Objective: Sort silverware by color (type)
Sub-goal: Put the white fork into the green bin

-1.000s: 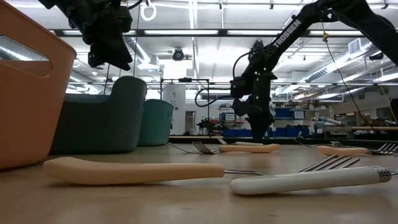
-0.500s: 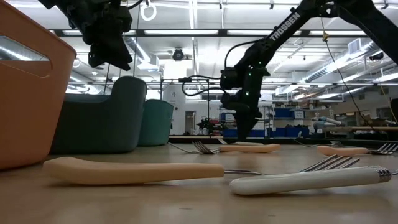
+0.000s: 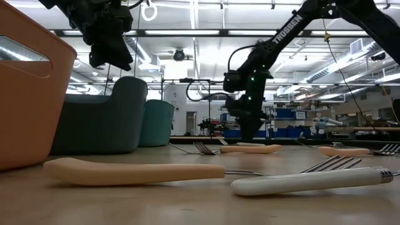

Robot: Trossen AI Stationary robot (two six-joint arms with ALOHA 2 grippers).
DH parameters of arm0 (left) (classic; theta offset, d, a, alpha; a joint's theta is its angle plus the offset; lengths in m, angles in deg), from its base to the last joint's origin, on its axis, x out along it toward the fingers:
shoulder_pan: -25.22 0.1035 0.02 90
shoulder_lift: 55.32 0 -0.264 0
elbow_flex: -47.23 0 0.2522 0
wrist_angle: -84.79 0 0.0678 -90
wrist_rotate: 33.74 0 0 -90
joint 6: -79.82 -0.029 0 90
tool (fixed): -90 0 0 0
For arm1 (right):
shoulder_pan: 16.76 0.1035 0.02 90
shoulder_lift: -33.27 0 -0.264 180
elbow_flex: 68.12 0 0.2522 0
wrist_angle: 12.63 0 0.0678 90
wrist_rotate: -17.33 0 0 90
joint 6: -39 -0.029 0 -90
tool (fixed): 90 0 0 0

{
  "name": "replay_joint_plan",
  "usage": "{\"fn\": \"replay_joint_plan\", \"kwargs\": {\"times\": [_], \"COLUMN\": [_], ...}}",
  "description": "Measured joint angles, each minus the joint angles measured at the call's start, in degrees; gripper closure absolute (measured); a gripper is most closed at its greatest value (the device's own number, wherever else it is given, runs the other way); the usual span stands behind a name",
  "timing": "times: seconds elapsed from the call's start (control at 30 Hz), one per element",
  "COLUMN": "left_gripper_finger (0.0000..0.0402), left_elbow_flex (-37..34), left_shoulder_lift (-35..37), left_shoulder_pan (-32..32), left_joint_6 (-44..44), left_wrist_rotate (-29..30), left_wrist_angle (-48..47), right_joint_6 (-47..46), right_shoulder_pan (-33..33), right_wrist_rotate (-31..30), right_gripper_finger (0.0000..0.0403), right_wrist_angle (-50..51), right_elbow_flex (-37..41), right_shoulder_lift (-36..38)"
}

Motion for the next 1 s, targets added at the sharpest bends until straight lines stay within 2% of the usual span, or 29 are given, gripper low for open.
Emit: {"fn": "replay_joint_plan", "kwargs": {"times": [0.1,0.4,0.53,0.7,1.0], "left_gripper_finger": [0.0269,0.0269,0.0269,0.0269,0.0269], "left_elbow_flex": [0.0,0.0,0.0,0.0,0.0], "left_shoulder_lift": [0.0,0.0,0.0,0.0,0.0], "left_shoulder_pan": [0.0,0.0,0.0,0.0,0.0], "left_joint_6": [0.0,0.0,0.0,0.0,0.0], "left_wrist_rotate": [0.0,0.0,0.0,0.0,0.0], "left_wrist_angle": [0.0,0.0,0.0,0.0,0.0], "right_joint_6": [0.0,-1.0,-2.8,-2.9,-3.8], "right_shoulder_pan": [-0.2,-0.2,-0.5,-0.5,-0.7], "right_wrist_rotate": [1.6,0.2,0.5,0.6,5.5], "right_gripper_finger": [0.0222,0.0228,0.0263,0.0353,0.0357], "right_wrist_angle": [-0.3,-3.6,-4.6,-4.4,-1.9], "right_elbow_flex": [1.7,4.7,6.3,6.5,5.3], "right_shoulder_lift": [0.1,0.5,0.6,0.5,1.0]}}
